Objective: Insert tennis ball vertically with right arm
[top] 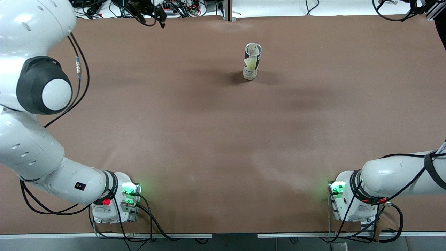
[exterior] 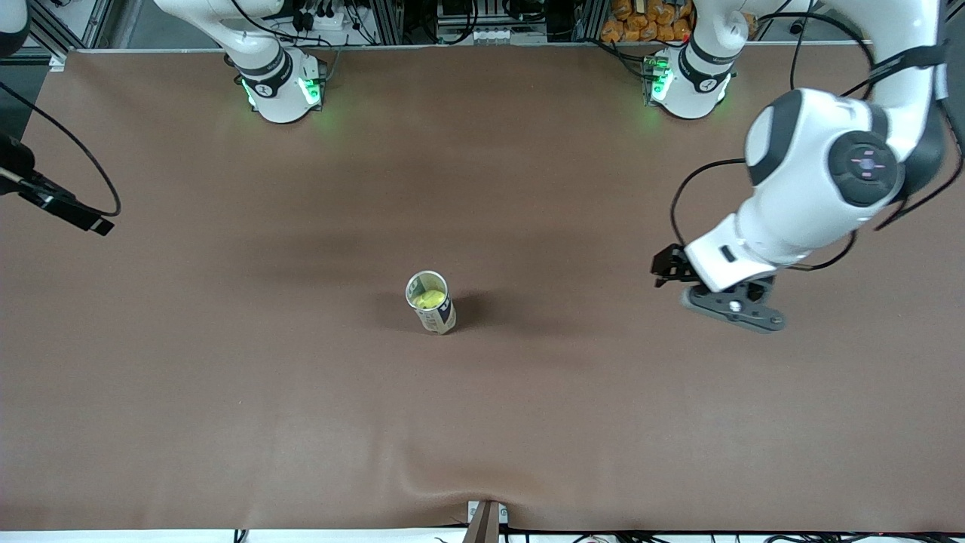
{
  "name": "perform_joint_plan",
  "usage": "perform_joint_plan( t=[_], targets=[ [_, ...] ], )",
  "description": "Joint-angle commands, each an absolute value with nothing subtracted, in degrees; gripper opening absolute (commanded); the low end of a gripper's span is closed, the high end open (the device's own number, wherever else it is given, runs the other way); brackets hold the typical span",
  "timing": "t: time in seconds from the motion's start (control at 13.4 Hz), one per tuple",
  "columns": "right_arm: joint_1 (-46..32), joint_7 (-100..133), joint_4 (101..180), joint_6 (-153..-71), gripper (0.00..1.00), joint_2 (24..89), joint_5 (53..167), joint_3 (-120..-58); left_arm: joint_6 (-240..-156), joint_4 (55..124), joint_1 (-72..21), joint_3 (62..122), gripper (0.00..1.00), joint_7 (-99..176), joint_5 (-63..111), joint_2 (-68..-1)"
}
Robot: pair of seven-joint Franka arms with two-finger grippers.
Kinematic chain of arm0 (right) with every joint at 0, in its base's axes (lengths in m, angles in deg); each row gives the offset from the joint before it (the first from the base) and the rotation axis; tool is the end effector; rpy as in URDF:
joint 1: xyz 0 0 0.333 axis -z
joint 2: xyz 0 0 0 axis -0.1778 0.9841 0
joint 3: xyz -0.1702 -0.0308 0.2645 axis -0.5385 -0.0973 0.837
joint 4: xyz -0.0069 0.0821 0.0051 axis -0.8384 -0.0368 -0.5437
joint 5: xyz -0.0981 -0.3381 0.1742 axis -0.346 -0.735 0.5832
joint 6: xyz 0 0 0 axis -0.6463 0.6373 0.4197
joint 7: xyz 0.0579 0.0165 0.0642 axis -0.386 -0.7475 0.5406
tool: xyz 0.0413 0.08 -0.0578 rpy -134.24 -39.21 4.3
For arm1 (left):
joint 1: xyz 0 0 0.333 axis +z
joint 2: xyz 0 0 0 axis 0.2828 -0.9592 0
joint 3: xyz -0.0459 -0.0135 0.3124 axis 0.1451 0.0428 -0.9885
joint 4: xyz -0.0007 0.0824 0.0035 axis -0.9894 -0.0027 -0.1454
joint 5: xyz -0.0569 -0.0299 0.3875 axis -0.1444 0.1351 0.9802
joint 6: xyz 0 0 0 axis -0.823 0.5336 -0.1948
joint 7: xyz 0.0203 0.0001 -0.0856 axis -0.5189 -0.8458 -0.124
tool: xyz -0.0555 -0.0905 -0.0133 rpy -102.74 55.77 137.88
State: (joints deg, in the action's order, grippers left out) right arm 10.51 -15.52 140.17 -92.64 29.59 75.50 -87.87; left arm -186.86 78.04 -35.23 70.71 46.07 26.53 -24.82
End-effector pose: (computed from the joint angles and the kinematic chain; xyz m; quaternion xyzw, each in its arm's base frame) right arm 0.5411 -0.0409 0.5984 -0.9616 0.2732 -0.0061 0.0246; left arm 0.6234 -0.1870 0.4947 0.9900 -0.1329 0.0098 0.0462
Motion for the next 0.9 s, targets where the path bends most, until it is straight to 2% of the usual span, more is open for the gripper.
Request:
perform_joint_plan(
  t=[0.0, 0.45, 0.82],
  targets=[
    [9.5, -14.6, 141.2, -93.4, 1.00, 26.8, 72.2, -87.0, -180.9, 77.1, -34.4, 70.7, 1.00, 42.7, 28.9, -22.2],
    [10.0, 0.1, 138.2, -92.8, 1.00, 27.6, 71.9, -87.3, -178.7, 76.8, -33.1, 70.0, 1.00, 43.5, 36.2, -21.4],
    [11.1, 1.8, 138.2, -92.3, 1.00, 27.7, 72.4, -87.5, -168.7, 71.4, -30.7, 70.2, 1.00, 43.5, 35.5, -19.5]
  ],
)
